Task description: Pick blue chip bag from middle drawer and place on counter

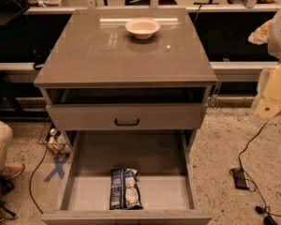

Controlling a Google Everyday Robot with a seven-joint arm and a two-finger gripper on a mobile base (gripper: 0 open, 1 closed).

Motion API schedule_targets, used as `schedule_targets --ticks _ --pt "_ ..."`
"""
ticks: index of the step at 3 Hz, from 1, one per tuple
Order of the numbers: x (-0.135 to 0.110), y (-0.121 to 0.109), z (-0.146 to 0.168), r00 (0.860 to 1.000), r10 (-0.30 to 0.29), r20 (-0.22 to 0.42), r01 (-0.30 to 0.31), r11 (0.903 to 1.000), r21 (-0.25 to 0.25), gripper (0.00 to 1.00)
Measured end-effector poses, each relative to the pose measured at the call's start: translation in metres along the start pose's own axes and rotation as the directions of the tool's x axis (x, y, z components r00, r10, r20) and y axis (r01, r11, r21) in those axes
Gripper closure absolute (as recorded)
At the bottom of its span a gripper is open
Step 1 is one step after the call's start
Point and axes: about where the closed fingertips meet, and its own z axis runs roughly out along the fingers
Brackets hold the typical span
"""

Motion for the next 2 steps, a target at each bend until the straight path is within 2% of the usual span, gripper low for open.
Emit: schedule_targets --ticks 1,2 --pt "0.0 0.0 0.0 1.0 0.0 0.0 0.0 1.0 -0.001 0.0" --pt "0.004 0.001 0.028 0.998 0.069 0.004 -0.068 0.9936 -0.09 0.0"
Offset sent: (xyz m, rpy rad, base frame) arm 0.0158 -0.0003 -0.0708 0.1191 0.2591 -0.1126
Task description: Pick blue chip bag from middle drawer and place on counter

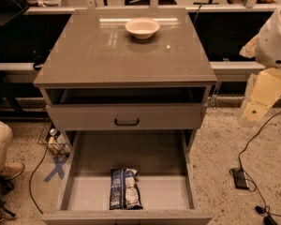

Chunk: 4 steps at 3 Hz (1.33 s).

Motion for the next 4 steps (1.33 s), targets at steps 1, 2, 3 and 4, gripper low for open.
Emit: schedule_targets --ticks 1,2,3,4 --pt "0.003 0.007 0.057 0.992 0.127 0.02 -0.123 0.9849 -0.121 0.0" --pt "0.002 0.024 0.115 0.972 0.235 -0.014 -0.233 0.9544 -0.186 0.0" --pt "-0.001 0.051 0.155 0.948 0.312 -0.058 -0.317 0.9315 -0.178 0.0" --pt "-0.004 0.086 0.199 0.926 0.369 -0.079 -0.377 0.9072 -0.186 0.0"
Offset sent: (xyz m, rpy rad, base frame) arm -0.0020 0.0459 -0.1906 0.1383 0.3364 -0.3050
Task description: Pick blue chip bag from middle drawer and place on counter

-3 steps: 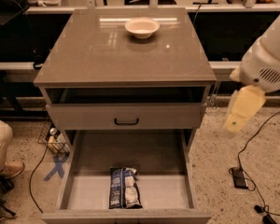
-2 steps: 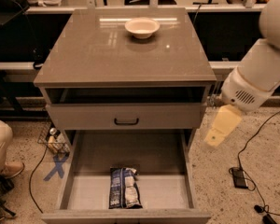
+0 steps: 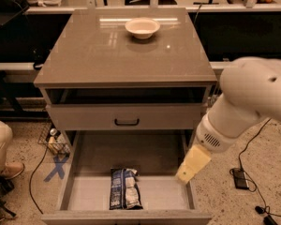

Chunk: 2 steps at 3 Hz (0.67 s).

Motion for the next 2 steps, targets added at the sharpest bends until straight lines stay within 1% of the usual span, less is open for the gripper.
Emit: schedule_targets --ticks 1,2 --pt "0.0024 0.02 0.0499 1.0 0.026 0.005 -0.026 0.9983 -0.052 0.0" --pt "0.0024 0.02 0.0499 1.0 0.026 0.005 -0.026 0.9983 -0.052 0.0"
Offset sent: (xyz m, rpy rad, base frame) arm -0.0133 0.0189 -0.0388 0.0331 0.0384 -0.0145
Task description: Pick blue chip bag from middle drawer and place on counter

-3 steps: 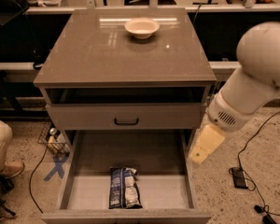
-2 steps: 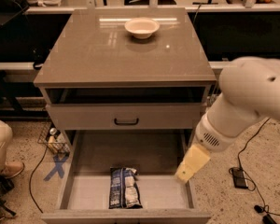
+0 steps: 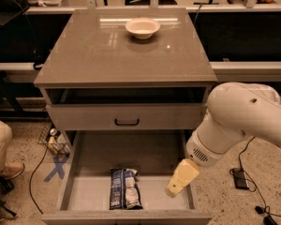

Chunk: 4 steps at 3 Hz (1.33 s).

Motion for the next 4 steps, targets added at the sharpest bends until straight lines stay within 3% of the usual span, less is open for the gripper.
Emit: schedule_targets --ticks 1,2,3,4 --pt "-0.002 -0.002 0.007 1.0 0.026 0.007 -0.026 0.9996 -0.011 0.0" --pt "-0.017 -0.007 0.041 0.993 0.116 0.036 -0.114 0.9929 -0.033 0.0" --pt "-0.053 -0.013 0.093 0.963 0.245 0.109 -0.242 0.9695 -0.037 0.0" --pt "-0.076 -0.017 0.126 0.931 0.327 0.16 -0.323 0.9452 -0.049 0.0"
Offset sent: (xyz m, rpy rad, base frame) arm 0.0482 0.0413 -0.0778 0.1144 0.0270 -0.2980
